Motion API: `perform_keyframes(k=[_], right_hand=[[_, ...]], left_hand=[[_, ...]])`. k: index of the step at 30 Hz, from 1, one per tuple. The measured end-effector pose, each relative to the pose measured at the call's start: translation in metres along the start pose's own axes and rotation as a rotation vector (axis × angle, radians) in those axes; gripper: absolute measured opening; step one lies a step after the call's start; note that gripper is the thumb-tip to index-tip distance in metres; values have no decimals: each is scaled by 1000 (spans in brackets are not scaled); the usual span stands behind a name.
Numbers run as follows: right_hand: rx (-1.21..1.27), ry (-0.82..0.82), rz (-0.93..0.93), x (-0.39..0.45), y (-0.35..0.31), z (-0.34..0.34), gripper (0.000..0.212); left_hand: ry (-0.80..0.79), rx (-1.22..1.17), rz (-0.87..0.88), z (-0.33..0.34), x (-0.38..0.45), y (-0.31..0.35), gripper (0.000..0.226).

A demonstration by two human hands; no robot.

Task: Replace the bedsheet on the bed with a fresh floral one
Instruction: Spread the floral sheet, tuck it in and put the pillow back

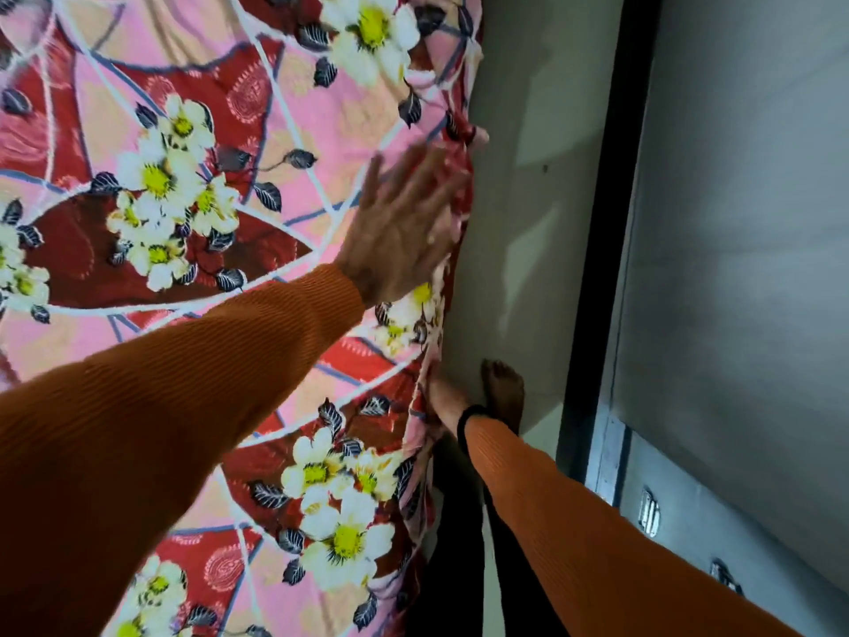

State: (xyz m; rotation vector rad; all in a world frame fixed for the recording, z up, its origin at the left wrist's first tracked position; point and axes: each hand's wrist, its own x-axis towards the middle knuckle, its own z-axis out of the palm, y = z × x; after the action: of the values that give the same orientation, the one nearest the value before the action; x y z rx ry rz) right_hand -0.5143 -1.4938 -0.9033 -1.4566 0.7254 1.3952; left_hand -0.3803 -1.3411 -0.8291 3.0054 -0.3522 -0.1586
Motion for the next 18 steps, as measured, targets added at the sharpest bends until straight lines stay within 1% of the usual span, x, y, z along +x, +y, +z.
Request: perform_keyframes(k=[1,2,3,4,6,7,8,9,11,12,13,14,16,17,18], right_hand=[[-254,20,-29,-8,-17,-12,61],[-446,46,-33,-7,-32,-23,52],[-524,110,-59,-3,-50,-42,45],[-394,194,-136,5,-78,-55,38],[50,301,-309,35,-131,-78,24],[143,320,-378,47,-159,-86,28],[203,349,-425,57,-191,-88,38],[174,350,-451,62,-223,-88,52],[143,230,-452,54,-274,-87,84],[95,193,-434,52,-289,-85,93],[25,188,-429,48,-298,-85,93],[-40,191,-464,46,-304,-88,80],[-114,293,-633,52,-303,-102,38],[-141,370,-712,55,-299,-116,29],[-187,478,-752,58,-292,-134,27]], left_hand=[[59,-14,-137,-3,6,-13,65],[77,-26,-217,-3,13,-23,69],[87,-50,-285,-3,18,-30,71],[89,-71,-330,0,26,-38,72],[106,-113,-367,9,44,-48,72],[114,-132,-397,11,53,-52,72],[124,-147,-426,12,62,-55,71],[137,-146,-454,13,70,-59,71],[155,-150,-487,15,82,-61,70],[168,-158,-491,15,87,-62,70],[175,-163,-495,15,90,-63,70],[179,-164,-500,12,93,-65,70],[164,-171,-523,8,94,-68,71],[151,-179,-529,6,95,-69,71],[138,-190,-527,5,95,-70,72]])
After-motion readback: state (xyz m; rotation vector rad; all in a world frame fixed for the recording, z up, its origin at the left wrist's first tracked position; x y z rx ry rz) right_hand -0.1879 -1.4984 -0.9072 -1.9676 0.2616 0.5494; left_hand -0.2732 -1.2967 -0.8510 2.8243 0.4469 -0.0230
